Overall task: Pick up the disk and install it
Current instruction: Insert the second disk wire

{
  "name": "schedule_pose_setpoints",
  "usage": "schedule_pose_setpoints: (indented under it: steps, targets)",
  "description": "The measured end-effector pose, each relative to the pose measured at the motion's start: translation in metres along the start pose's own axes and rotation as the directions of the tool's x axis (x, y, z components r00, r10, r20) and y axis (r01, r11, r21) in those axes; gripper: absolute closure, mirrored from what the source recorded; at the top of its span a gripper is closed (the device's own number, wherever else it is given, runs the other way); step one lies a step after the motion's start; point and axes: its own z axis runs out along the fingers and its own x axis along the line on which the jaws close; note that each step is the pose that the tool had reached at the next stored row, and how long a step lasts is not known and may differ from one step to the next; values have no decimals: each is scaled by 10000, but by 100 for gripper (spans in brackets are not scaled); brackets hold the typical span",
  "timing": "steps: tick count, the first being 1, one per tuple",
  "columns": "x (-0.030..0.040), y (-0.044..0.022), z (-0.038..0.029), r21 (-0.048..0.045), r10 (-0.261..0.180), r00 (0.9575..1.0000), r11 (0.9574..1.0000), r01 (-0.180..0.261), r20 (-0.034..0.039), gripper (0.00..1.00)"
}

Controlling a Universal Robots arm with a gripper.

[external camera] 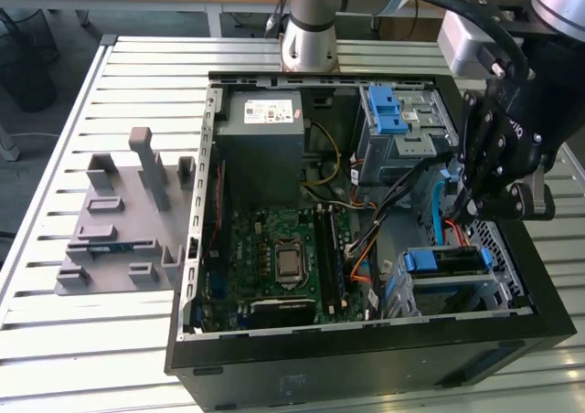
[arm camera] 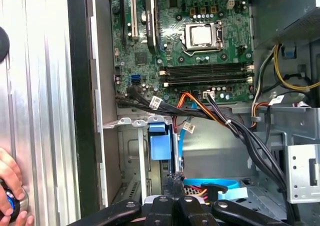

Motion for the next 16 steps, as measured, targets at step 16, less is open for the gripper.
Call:
schedule_pose_setpoints:
  steps: [16]
  targets:
    - [-241, 27, -126, 0, 1, 10000, 10000, -1, -1, 89]
